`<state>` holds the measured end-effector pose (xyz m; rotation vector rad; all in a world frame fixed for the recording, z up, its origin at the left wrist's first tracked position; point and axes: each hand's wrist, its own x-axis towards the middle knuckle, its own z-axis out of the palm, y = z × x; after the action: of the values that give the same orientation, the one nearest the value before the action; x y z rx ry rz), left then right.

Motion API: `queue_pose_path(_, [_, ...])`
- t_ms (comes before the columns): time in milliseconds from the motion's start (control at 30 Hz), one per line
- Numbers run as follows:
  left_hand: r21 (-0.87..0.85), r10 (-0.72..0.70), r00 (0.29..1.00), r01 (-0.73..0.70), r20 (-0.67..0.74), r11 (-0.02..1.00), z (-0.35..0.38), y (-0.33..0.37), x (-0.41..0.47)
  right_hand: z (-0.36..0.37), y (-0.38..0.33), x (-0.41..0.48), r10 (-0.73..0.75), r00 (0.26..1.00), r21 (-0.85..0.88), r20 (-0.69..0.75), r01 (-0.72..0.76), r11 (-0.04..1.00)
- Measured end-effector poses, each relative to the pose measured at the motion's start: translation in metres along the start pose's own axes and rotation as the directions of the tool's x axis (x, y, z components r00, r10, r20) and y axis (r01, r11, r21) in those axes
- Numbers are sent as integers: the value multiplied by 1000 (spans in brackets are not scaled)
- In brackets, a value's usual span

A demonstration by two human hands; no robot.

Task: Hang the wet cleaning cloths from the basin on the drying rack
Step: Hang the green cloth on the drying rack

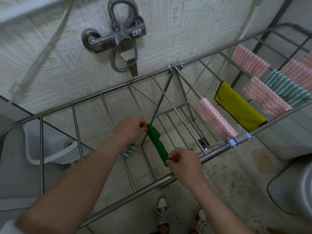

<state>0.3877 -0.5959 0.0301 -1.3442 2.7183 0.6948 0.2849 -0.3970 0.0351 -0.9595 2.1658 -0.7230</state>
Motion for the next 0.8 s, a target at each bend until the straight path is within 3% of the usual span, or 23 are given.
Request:
queue_pose_path(100, [-144, -48, 998, 40, -51, 989, -16, 3, -8, -4, -4, -4, -18, 999, -91, 34, 21, 996])
queue_pose_path(167, [-361, -102, 990, 60, -98, 931, -39, 8, -18, -5, -6, -8, -118, 991, -309, 56, 130, 942])
queue_pose_path(200, [-502, -142, 984, 71, -104, 862, -53, 11, -25, -6, -10, -9, -172, 983, -323, 63, 183, 928])
queue_pose_path(267, [-807, -196, 979, 69, -59, 587, -77, 20, -39, -14, -24, -9, -207, 972, -106, 110, 219, 970])
queue_pose_path(333, [-982, -185, 982, 66, 32, 179, -91, 32, -53, -24, -45, -5, -163, 948, 330, 275, 66, 942])
queue_pose_path(400, [-993, -120, 989, 77, 87, -84, -93, 43, -63, -31, -61, -3, -201, 868, 672, 455, -187, 717])
queue_pose_path(500, [-961, 17, 998, 59, 57, -270, -84, 52, -70, -34, -75, -1, -316, 808, 835, 497, -348, 426])
queue_pose_path(600, [-956, 5, 999, 44, 45, -291, -73, 53, -69, -36, -77, 3, -305, 855, 897, 420, -340, 282])
queue_pose_path(667, [-985, -65, 994, 77, 88, -156, -68, 57, -69, -40, -76, 5, -305, 862, 905, 405, -330, 269])
queue_pose_path(800, [-982, -200, 975, 128, 99, 138, -60, 60, -64, -51, -68, 6, -274, 879, 878, 389, -264, 398])
